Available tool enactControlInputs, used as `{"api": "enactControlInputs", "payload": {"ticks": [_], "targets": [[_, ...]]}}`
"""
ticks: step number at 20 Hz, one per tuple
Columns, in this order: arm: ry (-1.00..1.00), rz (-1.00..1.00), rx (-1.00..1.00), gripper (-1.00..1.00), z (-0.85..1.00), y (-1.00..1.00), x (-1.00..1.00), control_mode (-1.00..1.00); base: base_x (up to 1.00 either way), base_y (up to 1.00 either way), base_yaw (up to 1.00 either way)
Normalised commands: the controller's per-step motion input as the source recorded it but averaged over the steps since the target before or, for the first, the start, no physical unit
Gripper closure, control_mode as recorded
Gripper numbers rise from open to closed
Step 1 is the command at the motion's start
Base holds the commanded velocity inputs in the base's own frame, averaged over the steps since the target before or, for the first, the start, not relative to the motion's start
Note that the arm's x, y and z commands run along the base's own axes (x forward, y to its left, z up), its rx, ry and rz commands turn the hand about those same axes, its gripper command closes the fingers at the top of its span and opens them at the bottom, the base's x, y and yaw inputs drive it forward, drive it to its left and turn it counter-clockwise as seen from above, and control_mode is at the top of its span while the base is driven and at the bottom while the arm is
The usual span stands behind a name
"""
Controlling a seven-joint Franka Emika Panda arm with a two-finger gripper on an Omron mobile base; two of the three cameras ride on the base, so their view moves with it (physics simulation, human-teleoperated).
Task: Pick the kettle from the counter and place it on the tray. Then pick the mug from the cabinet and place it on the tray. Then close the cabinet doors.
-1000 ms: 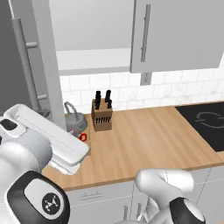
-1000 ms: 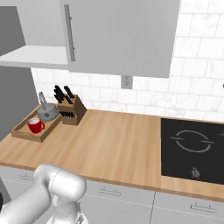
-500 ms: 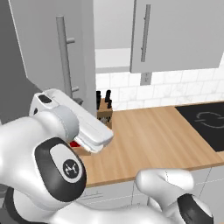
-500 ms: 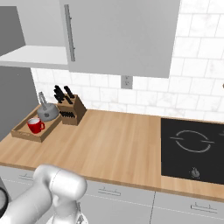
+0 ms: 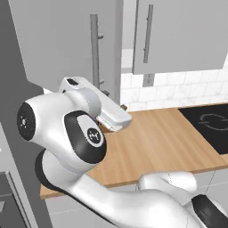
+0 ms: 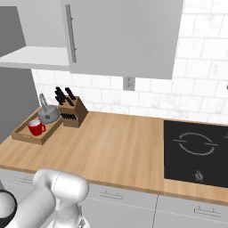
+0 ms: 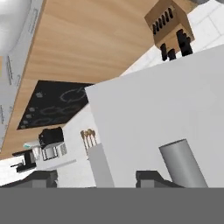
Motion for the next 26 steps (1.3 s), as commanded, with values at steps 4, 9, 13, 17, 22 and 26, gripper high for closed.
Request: {"api": "enactControlInputs", "payload": {"ticks": [4,9,13,17,22,26], "targets": [[0.0,-0.01,0.0,-1.0,0.0,-0.3,0.74,-1.0,0.0,0.0,0.0],[0.0,0.0,0.0,-1.0,0.0,-0.23,0.78,-1.0,0.0,0.0,0.0],[0.0,0.0,0.0,-1.0,0.0,-0.2,0.79,-1.0,0.0,0.0,0.0],[-0.01,0.0,0.0,-1.0,0.0,-0.19,0.81,-1.0,0.0,0.0,0.0],[-0.03,0.0,0.0,-1.0,0.0,-0.18,0.84,-1.0,0.0,0.0,0.0],[-0.02,0.0,0.0,-1.0,-0.02,-0.15,0.85,-1.0,0.0,0.0,0.0]]}}
